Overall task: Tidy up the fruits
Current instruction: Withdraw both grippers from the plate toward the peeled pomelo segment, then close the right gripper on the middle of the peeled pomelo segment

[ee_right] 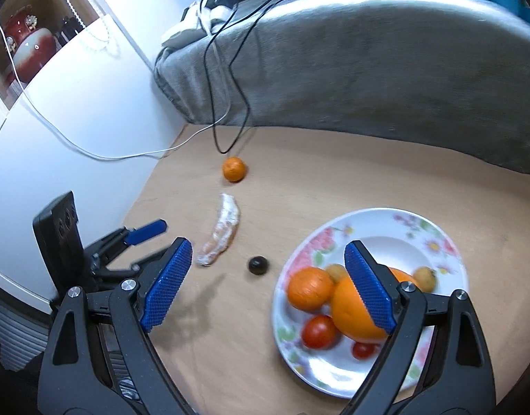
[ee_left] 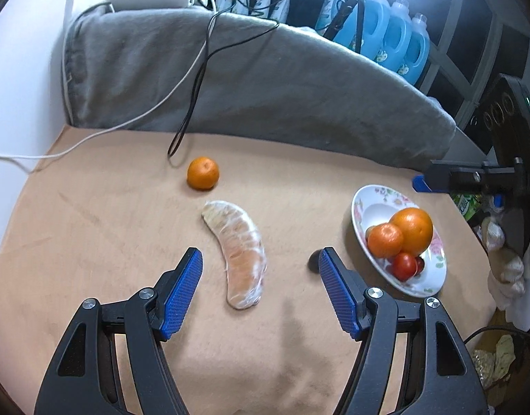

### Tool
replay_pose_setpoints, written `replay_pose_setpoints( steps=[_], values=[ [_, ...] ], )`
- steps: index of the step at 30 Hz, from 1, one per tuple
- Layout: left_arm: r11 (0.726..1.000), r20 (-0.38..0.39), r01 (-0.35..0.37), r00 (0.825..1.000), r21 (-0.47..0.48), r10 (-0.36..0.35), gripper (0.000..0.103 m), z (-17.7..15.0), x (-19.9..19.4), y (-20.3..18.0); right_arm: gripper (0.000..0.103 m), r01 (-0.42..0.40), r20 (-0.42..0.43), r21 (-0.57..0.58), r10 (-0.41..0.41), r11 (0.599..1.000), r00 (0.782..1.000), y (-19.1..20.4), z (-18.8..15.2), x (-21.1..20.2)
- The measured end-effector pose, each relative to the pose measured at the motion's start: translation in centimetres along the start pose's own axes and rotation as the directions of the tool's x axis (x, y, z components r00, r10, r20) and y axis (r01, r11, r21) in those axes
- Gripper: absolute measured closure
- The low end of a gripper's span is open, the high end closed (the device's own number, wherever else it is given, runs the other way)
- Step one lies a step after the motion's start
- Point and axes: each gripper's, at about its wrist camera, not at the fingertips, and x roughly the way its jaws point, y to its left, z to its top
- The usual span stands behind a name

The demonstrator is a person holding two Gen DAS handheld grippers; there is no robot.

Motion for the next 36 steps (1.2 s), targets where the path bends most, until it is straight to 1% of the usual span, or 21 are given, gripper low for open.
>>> replay_pose_setpoints(
  steps=[7, 8, 10, 13, 14, 15, 18, 20, 24, 27, 33, 34, 36],
  values=[
    [1.000, -0.033, 0.012, 0.999, -0.004, -0.012, 0.033, -1.0, 0.7, 0.5, 0.012, -0.053, -0.072, 0.011, 0.053, 0.999, 0.996, 1.6, 1.4, 3.8],
    [1.000, -0.039, 0.014, 0.999, -0.003, -0.014, 0.033, -1.2, 0.9, 0.5, 0.014, -0.061, -0.084, 0.016, 0.062, 0.998, 0.995, 1.8, 1.6, 4.3],
    [1.000, -0.049, 0.017, 0.999, -0.002, -0.017, 0.033, -1.4, 1.1, 0.5, 0.021, -0.077, -0.115, 0.028, 0.079, 0.997, 0.990, 2.2, 2.0, 5.7],
    [1.000, -0.052, 0.019, 0.998, -0.006, -0.019, 0.034, -1.4, 1.3, 0.7, 0.023, -0.098, -0.153, 0.049, 0.104, 0.994, 0.983, 2.5, 2.2, 7.4],
    [1.000, -0.054, 0.021, 0.998, -0.010, -0.022, 0.036, -1.4, 1.4, 0.8, 0.024, -0.103, -0.163, 0.055, 0.110, 0.993, 0.980, 2.7, 2.3, 8.0],
    [1.000, -0.057, 0.024, 0.998, -0.013, -0.025, 0.038, -1.4, 1.4, 0.9, 0.027, -0.107, -0.172, 0.060, 0.116, 0.992, 0.978, 2.8, 2.4, 8.4],
    [0.999, -0.065, 0.028, 0.997, -0.018, -0.030, 0.040, -1.3, 1.7, 1.0, 0.034, -0.119, -0.206, 0.071, 0.131, 0.990, 0.970, 3.2, 2.5, 9.9],
    [0.999, -0.070, 0.033, 0.997, -0.022, -0.035, 0.042, -1.3, 1.9, 1.2, 0.037, -0.119, -0.228, 0.081, 0.135, 0.990, 0.964, 3.4, 2.6, 11.0],
    [0.999, -0.084, 0.037, 0.996, -0.024, -0.039, 0.048, -1.6, 2.4, 1.2, 0.048, -0.111, -0.264, 0.110, 0.137, 0.988, 0.955, 3.4, 2.8, 13.1],
    [0.999, -0.096, 0.040, 0.994, -0.023, -0.042, 0.049, -1.6, 2.9, 1.3, 0.054, -0.094, -0.281, 0.121, 0.125, 0.988, 0.951, 3.3, 2.7, 14.3],
    [0.998, -0.122, 0.050, 0.991, -0.027, -0.053, 0.051, -1.7, 3.8, 1.4, 0.057, -0.077, -0.313, 0.133, 0.116, 0.988, 0.943, 3.3, 2.4, 16.4],
    [0.998, -0.127, 0.052, 0.990, -0.029, -0.055, 0.051, -1.7, 4.0, 1.4, 0.061, -0.076, -0.316, 0.135, 0.116, 0.988, 0.942, 3.3, 2.3, 16.7],
    [0.998, -0.138, 0.051, 0.989, -0.029, -0.055, 0.054, -1.6, 4.5, 1.5, 0.064, -0.076, -0.323, 0.140, 0.118, 0.987, 0.939, 3.2, 2.4, 17.0]
  ],
)
